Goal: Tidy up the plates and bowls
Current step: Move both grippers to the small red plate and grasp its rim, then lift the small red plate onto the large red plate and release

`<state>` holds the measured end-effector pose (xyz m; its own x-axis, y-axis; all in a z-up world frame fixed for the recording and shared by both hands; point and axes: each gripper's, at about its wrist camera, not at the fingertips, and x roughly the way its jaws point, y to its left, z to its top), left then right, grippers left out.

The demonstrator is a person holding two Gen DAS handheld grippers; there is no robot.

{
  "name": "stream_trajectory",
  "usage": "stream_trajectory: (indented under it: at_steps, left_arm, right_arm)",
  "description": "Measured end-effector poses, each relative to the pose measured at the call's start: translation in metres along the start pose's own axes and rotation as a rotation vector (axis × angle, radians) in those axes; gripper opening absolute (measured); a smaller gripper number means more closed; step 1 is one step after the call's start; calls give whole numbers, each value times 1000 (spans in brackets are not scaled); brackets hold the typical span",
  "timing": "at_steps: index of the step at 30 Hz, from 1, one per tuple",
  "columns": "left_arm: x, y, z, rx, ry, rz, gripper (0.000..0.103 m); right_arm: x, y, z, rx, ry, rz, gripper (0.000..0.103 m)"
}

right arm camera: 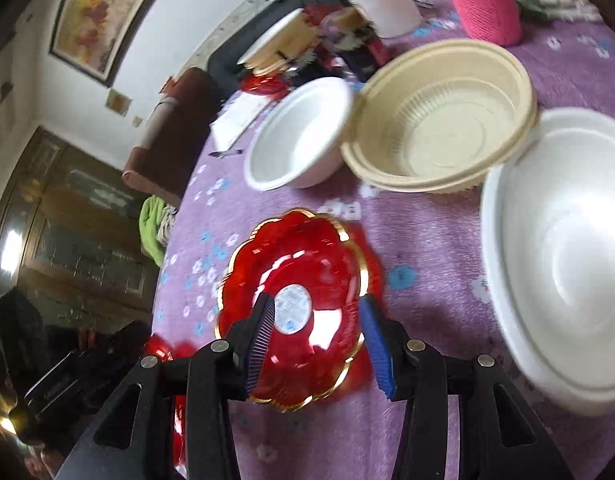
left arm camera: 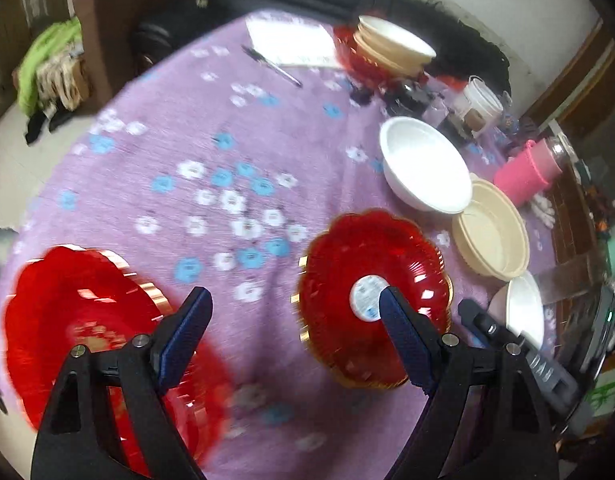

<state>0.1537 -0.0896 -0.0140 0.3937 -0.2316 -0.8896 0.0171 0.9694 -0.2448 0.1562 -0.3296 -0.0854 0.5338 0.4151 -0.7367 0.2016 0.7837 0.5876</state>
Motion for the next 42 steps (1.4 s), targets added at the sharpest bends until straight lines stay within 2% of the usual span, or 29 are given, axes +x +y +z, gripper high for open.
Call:
stream_trajectory:
  at_steps: [3,12,16,22,23,25,26,29,31,38,41,42]
  left_arm:
    - [15,-5,7,-16,13,-25,86]
    - [51,6,4,-93,82,-80,86]
    - [61,2,-3,-85,115,-97,86]
    - [65,-6,-13,-64,119,-96,85]
    - [66,-7,-13,-63,121,-91,83]
    - [70,-7,-14,-65,125,-88,71]
    - [72,-7,-14,-65,128,-90,61]
    - [72,-7,-14,-61,115,-80,58]
    - [71,-7,-15,-62,114,-79,48]
    - [71,-2,-16,-69,102,-76,32]
    - [70,-1,-17,-64,89,-59,23]
    - [70,0,-17,-64,86,-53,19]
  right_arm:
    - [3,-14,3,23,7,-29,47]
    - [15,-24,-2,57,53,20,47]
    - [17,-27,-4,71,53,21,47]
    - [21,-27,-7,90,69,49,47]
    - [22,-26,-7,86,76,49,47]
    - [23,-27,-9,90,83,54,49]
    - [23,-27,-9,92,84,57,50]
    - [23,-29,-9,108,82,48,56]
    - [25,-30,-9,119,85,52,59]
    - [25,-27,-11,116,65,39,59]
    - [25,-29,-12,118,51,23,50]
    - [25,-29,-12,116,49,9,37]
